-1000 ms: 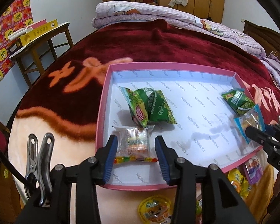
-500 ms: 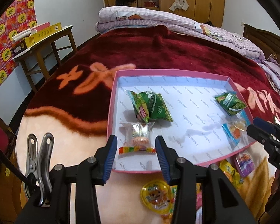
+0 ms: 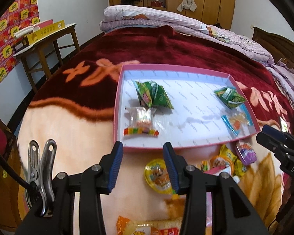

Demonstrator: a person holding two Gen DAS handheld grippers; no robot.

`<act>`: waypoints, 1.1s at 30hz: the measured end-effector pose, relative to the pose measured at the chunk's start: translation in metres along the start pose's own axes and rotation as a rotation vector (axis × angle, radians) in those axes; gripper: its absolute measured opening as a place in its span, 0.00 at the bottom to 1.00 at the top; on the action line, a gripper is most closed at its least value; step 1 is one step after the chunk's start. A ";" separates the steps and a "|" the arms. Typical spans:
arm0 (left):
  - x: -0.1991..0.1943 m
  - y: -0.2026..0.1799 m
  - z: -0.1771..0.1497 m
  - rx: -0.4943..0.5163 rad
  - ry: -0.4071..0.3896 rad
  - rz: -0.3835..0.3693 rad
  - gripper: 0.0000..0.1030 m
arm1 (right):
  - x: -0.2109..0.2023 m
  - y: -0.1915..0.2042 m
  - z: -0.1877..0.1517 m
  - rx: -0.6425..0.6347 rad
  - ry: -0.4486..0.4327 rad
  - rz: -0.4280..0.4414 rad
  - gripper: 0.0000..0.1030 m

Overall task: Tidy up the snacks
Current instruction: 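Withdraw both tools, moving the right tool toward the purple tin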

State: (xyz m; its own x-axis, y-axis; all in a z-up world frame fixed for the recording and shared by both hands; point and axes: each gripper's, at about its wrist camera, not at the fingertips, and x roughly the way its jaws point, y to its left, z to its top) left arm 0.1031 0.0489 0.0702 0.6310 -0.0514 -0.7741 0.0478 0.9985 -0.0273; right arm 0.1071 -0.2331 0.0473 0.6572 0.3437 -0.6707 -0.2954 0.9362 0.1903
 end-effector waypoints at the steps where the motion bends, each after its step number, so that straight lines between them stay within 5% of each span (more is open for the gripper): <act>1: 0.000 0.000 -0.002 -0.004 0.003 -0.004 0.43 | 0.000 0.000 -0.003 0.003 0.004 0.003 0.53; 33: 0.025 -0.010 -0.035 -0.015 0.074 -0.043 0.43 | 0.019 -0.009 -0.025 0.118 0.076 0.089 0.54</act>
State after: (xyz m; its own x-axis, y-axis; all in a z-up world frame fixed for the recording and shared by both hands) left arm 0.0914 0.0382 0.0293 0.5695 -0.0935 -0.8167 0.0621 0.9956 -0.0707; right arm 0.1044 -0.2367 0.0150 0.5762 0.4234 -0.6991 -0.2639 0.9059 0.3311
